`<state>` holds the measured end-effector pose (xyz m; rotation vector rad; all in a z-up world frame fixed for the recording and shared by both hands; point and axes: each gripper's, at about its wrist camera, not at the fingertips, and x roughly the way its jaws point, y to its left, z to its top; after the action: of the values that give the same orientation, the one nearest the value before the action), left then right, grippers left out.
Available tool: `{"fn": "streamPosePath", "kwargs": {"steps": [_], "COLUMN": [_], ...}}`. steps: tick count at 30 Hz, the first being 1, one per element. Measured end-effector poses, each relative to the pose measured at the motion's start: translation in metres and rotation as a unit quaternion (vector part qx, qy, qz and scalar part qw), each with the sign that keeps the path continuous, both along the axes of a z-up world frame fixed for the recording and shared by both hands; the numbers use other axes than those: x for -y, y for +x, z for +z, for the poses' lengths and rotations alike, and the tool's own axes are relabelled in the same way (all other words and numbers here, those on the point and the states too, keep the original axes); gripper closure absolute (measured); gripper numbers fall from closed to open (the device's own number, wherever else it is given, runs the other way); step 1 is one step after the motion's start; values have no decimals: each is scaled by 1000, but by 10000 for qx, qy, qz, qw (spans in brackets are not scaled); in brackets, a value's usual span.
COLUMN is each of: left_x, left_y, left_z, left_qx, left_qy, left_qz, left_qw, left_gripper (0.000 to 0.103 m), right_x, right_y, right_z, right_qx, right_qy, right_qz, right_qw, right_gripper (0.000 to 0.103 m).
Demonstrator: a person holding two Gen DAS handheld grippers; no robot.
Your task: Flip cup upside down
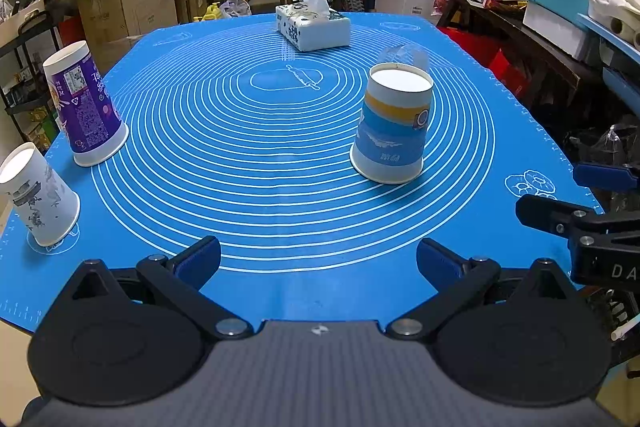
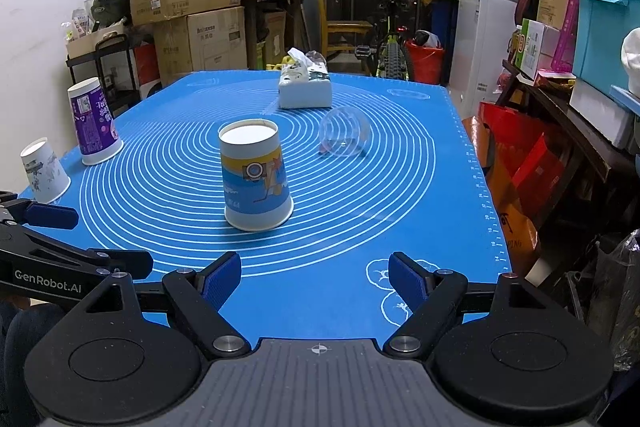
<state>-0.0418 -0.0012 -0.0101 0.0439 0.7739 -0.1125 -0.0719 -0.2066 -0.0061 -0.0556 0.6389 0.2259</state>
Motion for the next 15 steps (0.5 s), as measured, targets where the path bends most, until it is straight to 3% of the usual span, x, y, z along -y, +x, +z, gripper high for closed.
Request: {"fn": "streamPosePath", "kwargs": {"steps": [15], "left_x": [0], "left_y": [0], "left_z": [0], "left_qx": [1], "left_qy": [-1], "left_qz": [0], "left_qw": [10000], "left_gripper": [0], "right_x": [1], "right_y": [0], "right_z": [1], "right_qx": [2], "right_qy": [-1], "right_qz": [-3], "right_qw": [10000], "right_gripper": [20]}}
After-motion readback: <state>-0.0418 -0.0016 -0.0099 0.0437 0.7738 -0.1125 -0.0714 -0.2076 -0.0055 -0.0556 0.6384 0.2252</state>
